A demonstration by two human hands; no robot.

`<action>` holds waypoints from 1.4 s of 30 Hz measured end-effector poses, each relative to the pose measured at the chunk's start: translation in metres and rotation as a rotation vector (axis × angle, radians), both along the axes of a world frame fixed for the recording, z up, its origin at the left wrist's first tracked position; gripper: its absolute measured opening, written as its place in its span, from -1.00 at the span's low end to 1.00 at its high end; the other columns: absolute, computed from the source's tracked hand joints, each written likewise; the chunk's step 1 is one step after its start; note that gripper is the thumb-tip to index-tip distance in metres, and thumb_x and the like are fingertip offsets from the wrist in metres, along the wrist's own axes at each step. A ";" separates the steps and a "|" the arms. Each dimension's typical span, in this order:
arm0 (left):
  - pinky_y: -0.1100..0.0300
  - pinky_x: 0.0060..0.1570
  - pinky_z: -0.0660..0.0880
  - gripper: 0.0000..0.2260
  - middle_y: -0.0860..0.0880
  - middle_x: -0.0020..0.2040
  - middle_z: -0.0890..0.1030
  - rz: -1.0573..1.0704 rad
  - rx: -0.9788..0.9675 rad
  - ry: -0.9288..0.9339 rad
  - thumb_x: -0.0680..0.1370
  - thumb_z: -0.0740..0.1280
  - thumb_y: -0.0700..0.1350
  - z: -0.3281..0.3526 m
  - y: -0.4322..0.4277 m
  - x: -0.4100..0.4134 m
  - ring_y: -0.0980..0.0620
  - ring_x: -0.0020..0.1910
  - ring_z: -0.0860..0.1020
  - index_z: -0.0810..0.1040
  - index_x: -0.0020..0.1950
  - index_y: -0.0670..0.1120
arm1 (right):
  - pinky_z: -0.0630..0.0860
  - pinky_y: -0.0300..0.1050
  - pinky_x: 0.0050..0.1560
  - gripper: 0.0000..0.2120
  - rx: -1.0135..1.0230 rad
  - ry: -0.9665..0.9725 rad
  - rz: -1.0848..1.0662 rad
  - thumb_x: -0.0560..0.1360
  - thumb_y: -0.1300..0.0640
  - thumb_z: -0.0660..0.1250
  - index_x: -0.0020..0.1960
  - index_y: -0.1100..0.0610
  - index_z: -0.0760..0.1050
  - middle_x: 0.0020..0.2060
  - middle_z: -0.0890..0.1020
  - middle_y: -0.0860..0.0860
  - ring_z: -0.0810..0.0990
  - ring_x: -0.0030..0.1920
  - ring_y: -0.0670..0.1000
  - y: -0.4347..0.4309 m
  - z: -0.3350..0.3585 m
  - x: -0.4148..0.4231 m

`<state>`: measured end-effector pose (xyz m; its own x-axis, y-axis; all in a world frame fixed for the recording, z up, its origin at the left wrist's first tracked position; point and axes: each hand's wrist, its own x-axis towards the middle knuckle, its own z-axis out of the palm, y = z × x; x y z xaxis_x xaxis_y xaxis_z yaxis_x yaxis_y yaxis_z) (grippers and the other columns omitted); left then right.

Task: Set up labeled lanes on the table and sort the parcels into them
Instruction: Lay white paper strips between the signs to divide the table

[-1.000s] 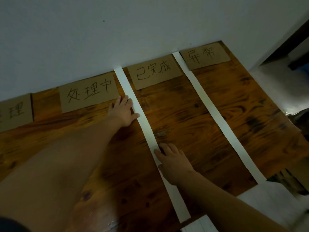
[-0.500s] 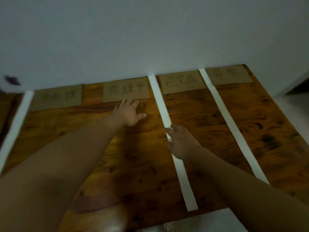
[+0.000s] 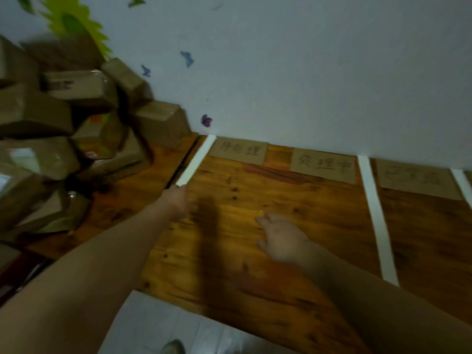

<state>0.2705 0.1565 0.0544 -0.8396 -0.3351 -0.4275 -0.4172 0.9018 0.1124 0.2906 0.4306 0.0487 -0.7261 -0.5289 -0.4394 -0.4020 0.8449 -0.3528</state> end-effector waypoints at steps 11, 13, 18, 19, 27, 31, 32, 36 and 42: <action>0.07 0.13 0.46 -0.71 -0.20 0.23 0.47 -0.157 0.057 -0.052 0.58 0.25 -0.13 -0.097 -0.128 0.041 -0.15 0.16 0.50 0.42 0.28 -0.17 | 0.18 -0.08 0.41 -0.41 -0.105 -0.279 -0.283 0.61 -0.05 0.18 0.54 0.13 0.11 0.50 0.18 0.12 0.18 0.48 0.13 -0.224 -0.079 0.044; 0.07 0.13 0.47 -0.68 -0.19 0.24 0.44 -0.142 0.070 -0.010 0.56 0.28 -0.17 -0.104 -0.132 0.039 -0.14 0.16 0.50 0.38 0.31 -0.17 | 0.19 -0.11 0.40 -0.42 -0.120 -0.293 -0.331 0.59 -0.03 0.21 0.53 0.15 0.14 0.49 0.21 0.12 0.21 0.46 0.12 -0.245 -0.086 0.054; 0.17 -0.04 0.48 -0.72 -0.16 0.16 0.54 -0.128 0.093 0.035 0.55 0.30 -0.21 -0.110 -0.130 0.035 -0.10 0.09 0.56 0.41 0.25 -0.18 | 0.29 -0.14 0.28 -0.44 -0.209 -0.327 -0.489 0.59 0.03 0.23 0.52 0.14 0.16 0.48 0.23 0.09 0.31 0.39 0.09 -0.272 -0.090 0.060; 0.18 -0.06 0.48 -0.74 -0.15 0.14 0.56 -0.111 0.104 0.045 0.55 0.30 -0.21 -0.112 -0.130 0.035 -0.10 0.08 0.57 0.43 0.23 -0.18 | 0.33 -0.12 0.25 -0.44 -0.235 -0.342 -0.519 0.59 0.04 0.24 0.52 0.12 0.15 0.47 0.25 0.09 0.35 0.37 0.09 -0.275 -0.090 0.059; 0.18 0.00 0.46 -0.61 -0.17 0.25 0.44 0.102 0.181 0.049 0.49 0.37 -0.25 -0.110 -0.125 0.030 -0.12 0.19 0.49 0.39 0.29 -0.19 | 0.40 -0.08 0.25 -0.44 -0.346 -0.399 -0.665 0.57 0.07 0.28 0.51 0.11 0.19 0.43 0.33 0.08 0.38 0.35 0.09 -0.278 -0.091 0.065; 0.17 -0.05 0.48 -0.73 -0.17 0.17 0.54 0.066 0.136 0.006 0.53 0.34 -0.21 -0.106 -0.123 0.024 -0.12 0.14 0.54 0.47 0.22 -0.21 | 0.38 -0.05 0.30 -0.43 -0.371 -0.426 -0.659 0.58 0.06 0.27 0.52 0.12 0.17 0.45 0.31 0.09 0.35 0.38 0.09 -0.276 -0.091 0.067; 0.16 -0.04 0.48 -0.72 -0.16 0.18 0.54 0.068 0.127 -0.014 0.53 0.34 -0.18 -0.105 -0.124 0.023 -0.12 0.15 0.54 0.47 0.23 -0.20 | 0.37 -0.03 0.32 -0.43 -0.378 -0.430 -0.665 0.58 0.05 0.27 0.52 0.12 0.16 0.45 0.30 0.09 0.34 0.39 0.09 -0.275 -0.091 0.067; 0.18 -0.14 0.43 -0.71 -0.15 0.16 0.55 0.124 0.113 -0.050 0.53 0.35 -0.16 -0.099 -0.128 0.022 -0.10 0.12 0.55 0.47 0.23 -0.18 | 0.42 -0.08 0.18 -0.44 -0.426 -0.445 -0.671 0.58 0.10 0.26 0.52 0.17 0.16 0.40 0.36 0.09 0.43 0.28 0.07 -0.272 -0.089 0.067; 0.14 -0.12 0.45 -0.77 -0.13 0.08 0.56 0.289 0.352 -0.009 0.54 0.33 -0.12 -0.094 -0.142 0.022 -0.09 0.03 0.54 0.52 0.16 -0.19 | 0.36 -0.24 -0.33 -0.64 -0.543 -0.502 -0.733 0.55 0.21 0.28 0.32 0.28 0.38 -0.22 0.48 -0.01 0.45 -0.29 -0.06 -0.280 -0.087 0.063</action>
<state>0.2921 0.0149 -0.0394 -0.7287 -0.3882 -0.5641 -0.6485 0.6559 0.3864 0.3541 0.1503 -0.0382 -0.7487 -0.2484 -0.6146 0.4442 0.5002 -0.7433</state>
